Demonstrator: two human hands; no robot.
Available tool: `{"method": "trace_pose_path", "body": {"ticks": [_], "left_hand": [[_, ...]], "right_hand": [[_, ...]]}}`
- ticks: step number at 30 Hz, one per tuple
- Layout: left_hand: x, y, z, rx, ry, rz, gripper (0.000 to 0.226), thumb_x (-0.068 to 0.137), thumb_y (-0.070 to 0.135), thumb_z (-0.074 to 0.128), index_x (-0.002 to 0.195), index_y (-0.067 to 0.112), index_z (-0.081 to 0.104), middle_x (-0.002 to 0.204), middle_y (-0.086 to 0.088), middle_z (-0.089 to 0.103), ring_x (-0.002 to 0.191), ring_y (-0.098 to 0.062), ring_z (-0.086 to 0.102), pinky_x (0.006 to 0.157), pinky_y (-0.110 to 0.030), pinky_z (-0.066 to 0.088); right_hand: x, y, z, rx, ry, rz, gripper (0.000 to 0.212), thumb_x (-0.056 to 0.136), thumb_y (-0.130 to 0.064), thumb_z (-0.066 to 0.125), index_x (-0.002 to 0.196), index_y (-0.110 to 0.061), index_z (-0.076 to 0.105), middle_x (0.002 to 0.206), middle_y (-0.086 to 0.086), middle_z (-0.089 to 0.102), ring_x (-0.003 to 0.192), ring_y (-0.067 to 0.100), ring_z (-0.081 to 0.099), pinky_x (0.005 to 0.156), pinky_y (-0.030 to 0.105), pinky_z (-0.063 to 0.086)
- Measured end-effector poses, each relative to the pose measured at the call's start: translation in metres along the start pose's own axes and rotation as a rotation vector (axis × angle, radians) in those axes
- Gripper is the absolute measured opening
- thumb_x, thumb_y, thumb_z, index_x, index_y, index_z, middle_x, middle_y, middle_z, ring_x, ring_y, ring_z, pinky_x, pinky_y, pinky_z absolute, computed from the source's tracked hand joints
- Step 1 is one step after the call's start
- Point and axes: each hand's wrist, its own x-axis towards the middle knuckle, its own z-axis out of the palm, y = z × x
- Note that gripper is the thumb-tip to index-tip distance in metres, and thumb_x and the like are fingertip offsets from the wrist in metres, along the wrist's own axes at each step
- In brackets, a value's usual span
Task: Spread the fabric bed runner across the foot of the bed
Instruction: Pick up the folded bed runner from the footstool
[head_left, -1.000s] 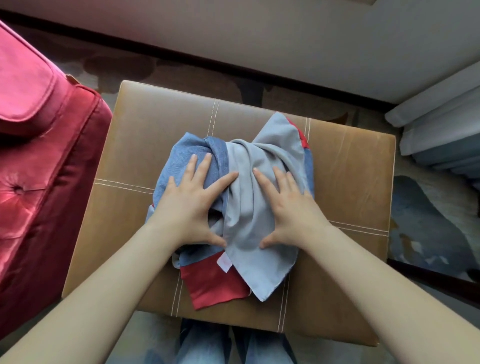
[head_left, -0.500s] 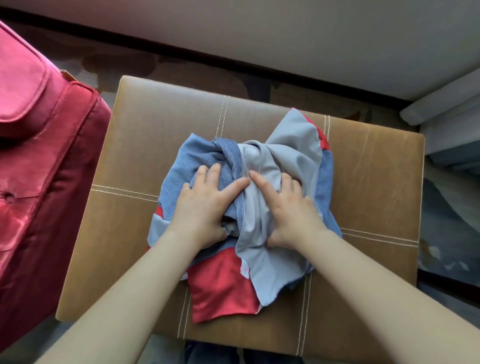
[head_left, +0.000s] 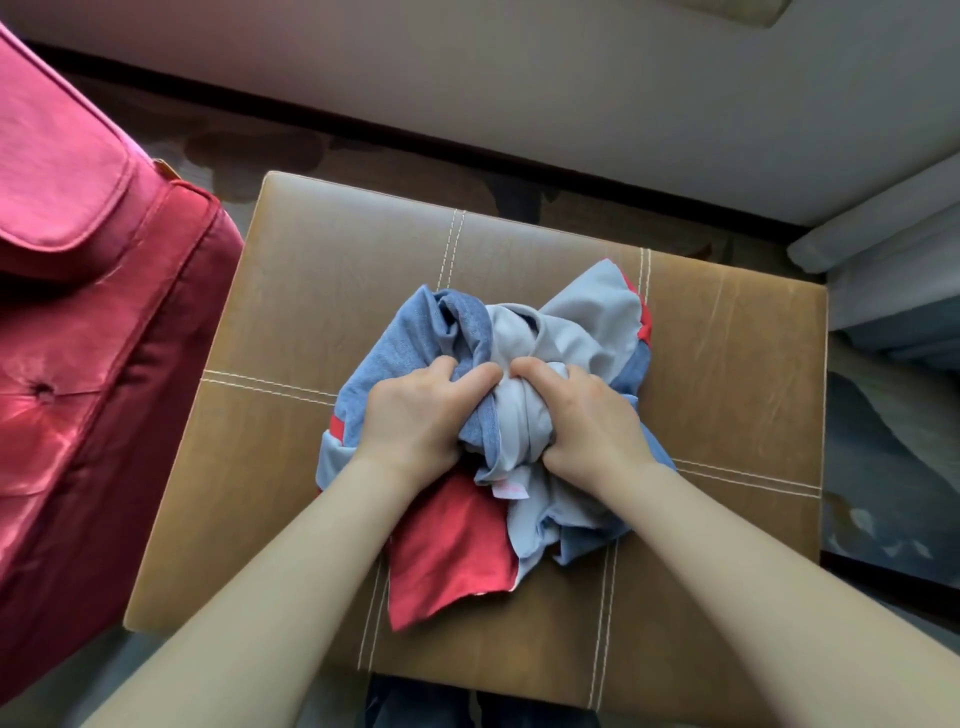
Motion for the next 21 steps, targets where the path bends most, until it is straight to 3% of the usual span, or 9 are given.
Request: {"method": "trace_pose_path", "body": {"ticks": [5,15,21], "left_hand": [[-0.011,0.004,-0.035,0.013,0.064,0.010,0.055,0.054,0.016,0.077,0.106,0.027,0.065,0.073,-0.005,0.056,0.054,-0.029,0.060,0.041,-0.025,0.029],[-0.017,0.038,-0.168,0.045,0.268,0.023,0.051,0.067,0.026,0.072,0.115,0.033,0.058,0.081,-0.001,0.056,0.065,-0.028,0.061,0.045,-0.029,0.037],[-0.036,0.060,-0.263,0.095,0.390,0.034,0.050,0.064,0.026,0.073,0.112,0.032,0.060,0.077,-0.001,0.057,0.060,-0.029,0.060,0.043,-0.029,0.037]], "right_hand": [[-0.012,-0.011,-0.030,-0.013,0.051,-0.042,0.075,0.068,-0.016,0.065,0.130,-0.041,0.031,0.106,0.005,0.050,0.100,0.030,0.052,0.063,0.035,0.045],[-0.046,-0.035,-0.170,-0.047,0.248,-0.098,0.073,0.069,-0.014,0.064,0.127,-0.043,0.031,0.093,-0.002,0.042,0.090,0.026,0.052,0.056,0.029,0.032],[-0.077,-0.057,-0.261,-0.102,0.344,-0.139,0.072,0.069,-0.017,0.064,0.128,-0.043,0.032,0.093,-0.001,0.043,0.092,0.028,0.052,0.058,0.030,0.032]]}}
